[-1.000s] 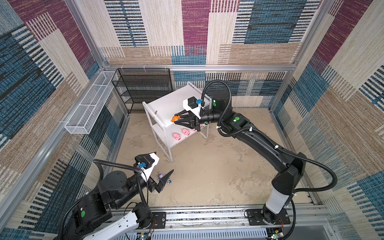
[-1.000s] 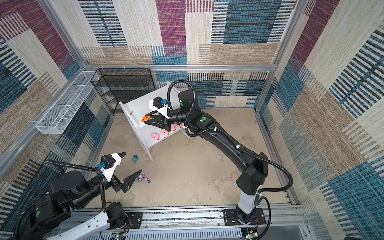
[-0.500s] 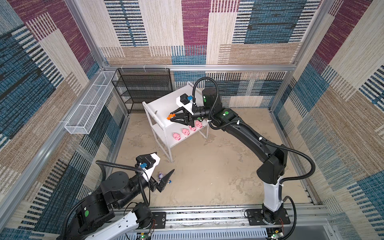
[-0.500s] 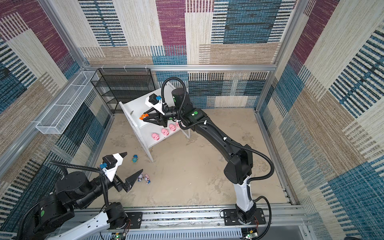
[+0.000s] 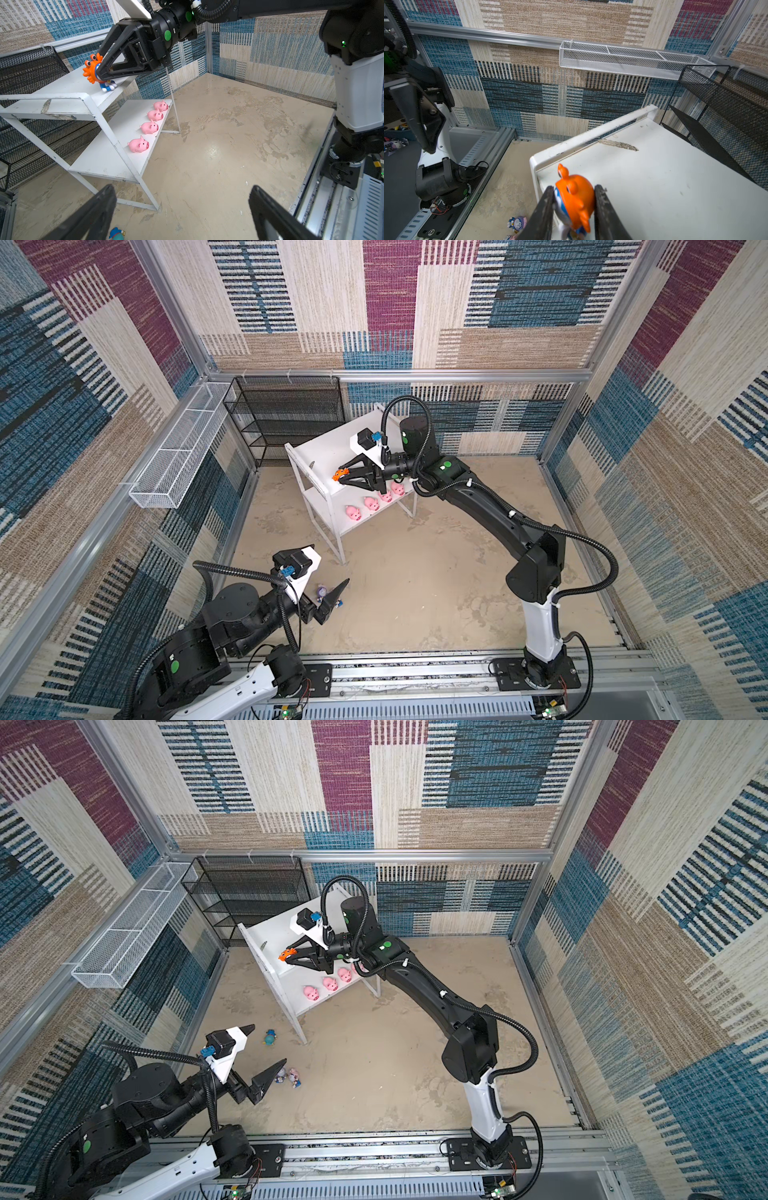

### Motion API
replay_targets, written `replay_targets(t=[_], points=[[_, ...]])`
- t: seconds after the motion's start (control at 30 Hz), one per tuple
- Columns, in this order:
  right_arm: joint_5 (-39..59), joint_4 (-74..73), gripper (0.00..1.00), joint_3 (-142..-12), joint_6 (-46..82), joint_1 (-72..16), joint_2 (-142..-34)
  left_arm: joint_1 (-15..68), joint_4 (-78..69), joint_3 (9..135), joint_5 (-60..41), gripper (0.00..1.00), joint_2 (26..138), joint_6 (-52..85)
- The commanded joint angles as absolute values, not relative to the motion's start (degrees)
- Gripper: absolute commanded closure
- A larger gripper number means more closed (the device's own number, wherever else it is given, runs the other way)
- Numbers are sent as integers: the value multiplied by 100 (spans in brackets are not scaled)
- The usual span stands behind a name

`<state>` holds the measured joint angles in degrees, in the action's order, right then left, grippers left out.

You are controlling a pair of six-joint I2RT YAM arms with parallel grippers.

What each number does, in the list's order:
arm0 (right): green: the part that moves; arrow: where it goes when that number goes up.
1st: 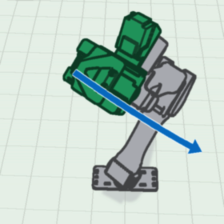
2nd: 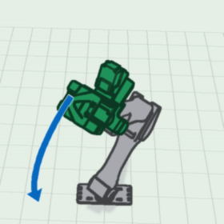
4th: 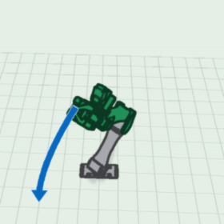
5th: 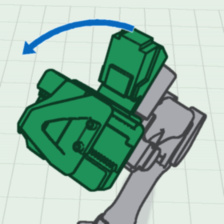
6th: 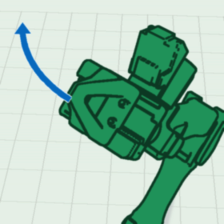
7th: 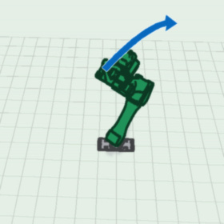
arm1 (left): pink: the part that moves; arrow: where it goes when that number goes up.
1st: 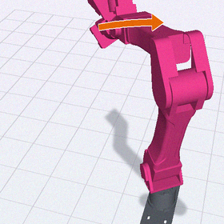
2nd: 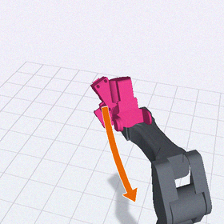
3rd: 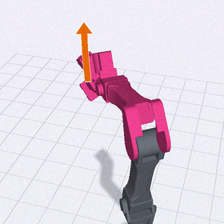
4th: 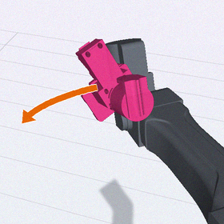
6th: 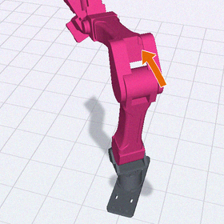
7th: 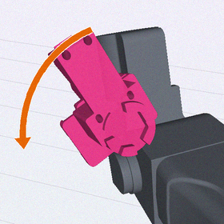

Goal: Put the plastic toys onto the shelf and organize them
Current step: 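Lower the crab figurine onto the top shelf with the right gripper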

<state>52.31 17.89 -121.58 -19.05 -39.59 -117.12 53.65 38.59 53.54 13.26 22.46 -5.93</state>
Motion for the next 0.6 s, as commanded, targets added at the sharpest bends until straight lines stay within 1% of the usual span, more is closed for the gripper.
replay_targets(t=[0.0, 0.57], points=[[5325, 1714, 71, -12222, -1855, -3938, -11763, 5362, 3639, 5353, 1356, 1, 2231, -589], [5423, 1764, 70, -12558, -1802, -3832, -12049, 5366, 3615, 5326, 1384, 1, 2224, -620]])
